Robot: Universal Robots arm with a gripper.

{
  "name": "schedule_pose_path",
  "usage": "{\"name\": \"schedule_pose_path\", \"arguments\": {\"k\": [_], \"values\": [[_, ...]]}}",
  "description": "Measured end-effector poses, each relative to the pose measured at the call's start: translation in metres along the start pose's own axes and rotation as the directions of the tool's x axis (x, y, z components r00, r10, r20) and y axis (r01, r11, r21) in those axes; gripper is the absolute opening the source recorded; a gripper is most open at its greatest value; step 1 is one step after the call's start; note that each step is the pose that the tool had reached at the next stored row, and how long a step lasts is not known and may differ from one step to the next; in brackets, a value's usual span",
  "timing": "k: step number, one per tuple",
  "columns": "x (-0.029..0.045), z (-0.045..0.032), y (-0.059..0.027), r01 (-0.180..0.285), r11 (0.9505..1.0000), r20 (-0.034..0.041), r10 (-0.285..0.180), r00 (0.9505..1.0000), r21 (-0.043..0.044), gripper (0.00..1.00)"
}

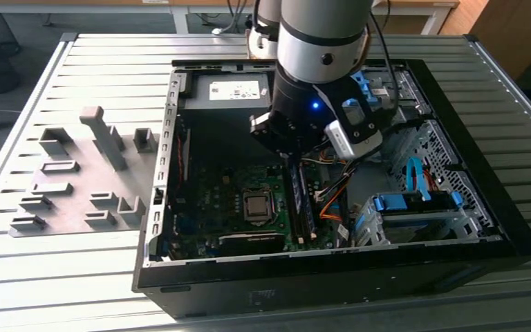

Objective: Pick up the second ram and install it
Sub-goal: 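Insert the second ram into the second slot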

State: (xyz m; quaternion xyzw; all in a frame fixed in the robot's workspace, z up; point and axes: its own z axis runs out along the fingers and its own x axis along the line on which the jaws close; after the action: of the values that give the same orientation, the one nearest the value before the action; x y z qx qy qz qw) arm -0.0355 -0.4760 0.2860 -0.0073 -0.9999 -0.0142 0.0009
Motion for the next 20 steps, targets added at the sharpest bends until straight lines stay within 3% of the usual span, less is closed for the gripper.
{"name": "schedule_pose_path", "arguments": {"k": [14, 20], "values": [[-0.0002, 0.0006, 0.0, 0.0, 1.0, -0.0001, 0.0, 1.0, 0.0, 0.14], [-0.0044, 0.0055, -0.0001, 0.0, 1.0, -0.0001, 0.0, 1.0, 0.0, 0.14]]}}
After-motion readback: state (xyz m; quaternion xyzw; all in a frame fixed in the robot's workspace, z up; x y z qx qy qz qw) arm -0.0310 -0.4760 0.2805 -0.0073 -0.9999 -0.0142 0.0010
